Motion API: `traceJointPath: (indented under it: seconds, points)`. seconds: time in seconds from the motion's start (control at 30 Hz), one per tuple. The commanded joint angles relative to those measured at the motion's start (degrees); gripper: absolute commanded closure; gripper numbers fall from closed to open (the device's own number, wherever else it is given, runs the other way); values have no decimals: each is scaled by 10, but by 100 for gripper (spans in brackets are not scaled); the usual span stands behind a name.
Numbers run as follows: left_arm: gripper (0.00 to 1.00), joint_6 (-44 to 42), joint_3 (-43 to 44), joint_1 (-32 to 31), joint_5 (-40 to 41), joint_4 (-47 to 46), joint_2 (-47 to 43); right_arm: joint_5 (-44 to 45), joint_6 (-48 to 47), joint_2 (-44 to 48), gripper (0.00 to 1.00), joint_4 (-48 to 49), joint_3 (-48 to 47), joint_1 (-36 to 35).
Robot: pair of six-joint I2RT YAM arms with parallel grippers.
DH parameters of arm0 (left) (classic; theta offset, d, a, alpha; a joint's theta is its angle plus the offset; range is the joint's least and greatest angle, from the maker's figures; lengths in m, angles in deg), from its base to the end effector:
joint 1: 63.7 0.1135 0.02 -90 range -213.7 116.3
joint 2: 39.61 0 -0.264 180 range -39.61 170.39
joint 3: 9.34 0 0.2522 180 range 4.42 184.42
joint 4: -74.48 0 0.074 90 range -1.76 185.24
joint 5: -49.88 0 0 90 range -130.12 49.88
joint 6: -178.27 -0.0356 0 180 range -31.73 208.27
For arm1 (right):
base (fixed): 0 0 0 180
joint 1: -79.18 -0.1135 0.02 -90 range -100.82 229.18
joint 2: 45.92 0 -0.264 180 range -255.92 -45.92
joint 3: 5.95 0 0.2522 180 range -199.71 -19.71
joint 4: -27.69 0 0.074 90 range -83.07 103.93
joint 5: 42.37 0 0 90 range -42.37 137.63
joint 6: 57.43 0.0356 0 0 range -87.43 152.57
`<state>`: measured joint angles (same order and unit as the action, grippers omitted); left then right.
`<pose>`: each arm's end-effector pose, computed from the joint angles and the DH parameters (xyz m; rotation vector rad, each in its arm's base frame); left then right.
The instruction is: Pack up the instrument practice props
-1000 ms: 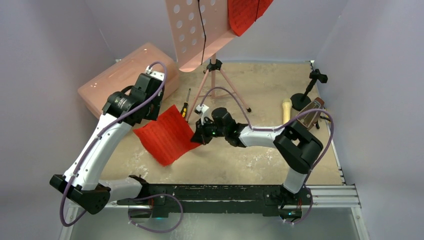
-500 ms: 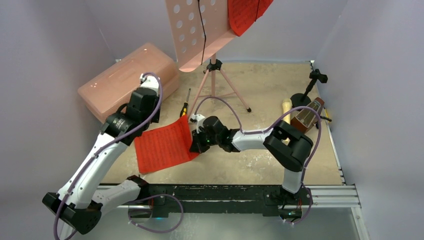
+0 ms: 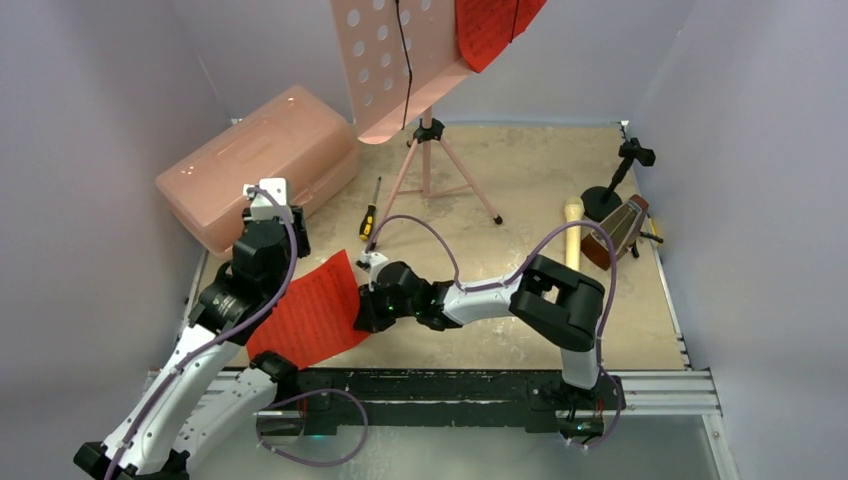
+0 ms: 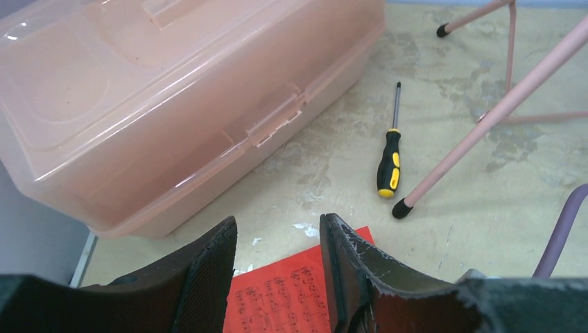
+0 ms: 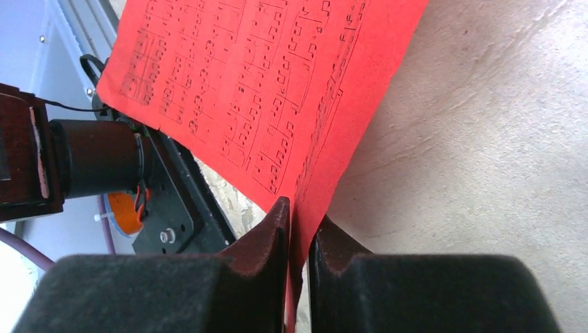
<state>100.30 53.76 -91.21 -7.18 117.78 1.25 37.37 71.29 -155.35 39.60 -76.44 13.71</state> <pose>0.1426 -0.0524 0.3443 -0.1223 1.8740 0.0847 0.1608 0.3675 0.1544 -0.6555 2.2097 1.2390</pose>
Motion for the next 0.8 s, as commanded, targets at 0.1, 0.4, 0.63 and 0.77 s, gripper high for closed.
traceJointPath:
  seconds: [0.1, 0.4, 0.63, 0.77]
  points:
    - [53, 23, -41, 3, 14, -54, -32, 81, 15, 40, 88, -36, 0, -1]
    - [53, 27, -42, 2, 6, -58, -34, 101, 74, 51, 100, 8, 40, -2]
    - [53, 30, -49, 3, 23, -59, -61, 157, 154, 59, 100, 89, 58, -2]
    - [53, 32, -54, 3, 33, -65, -83, 180, 179, 49, 100, 85, 35, -2]
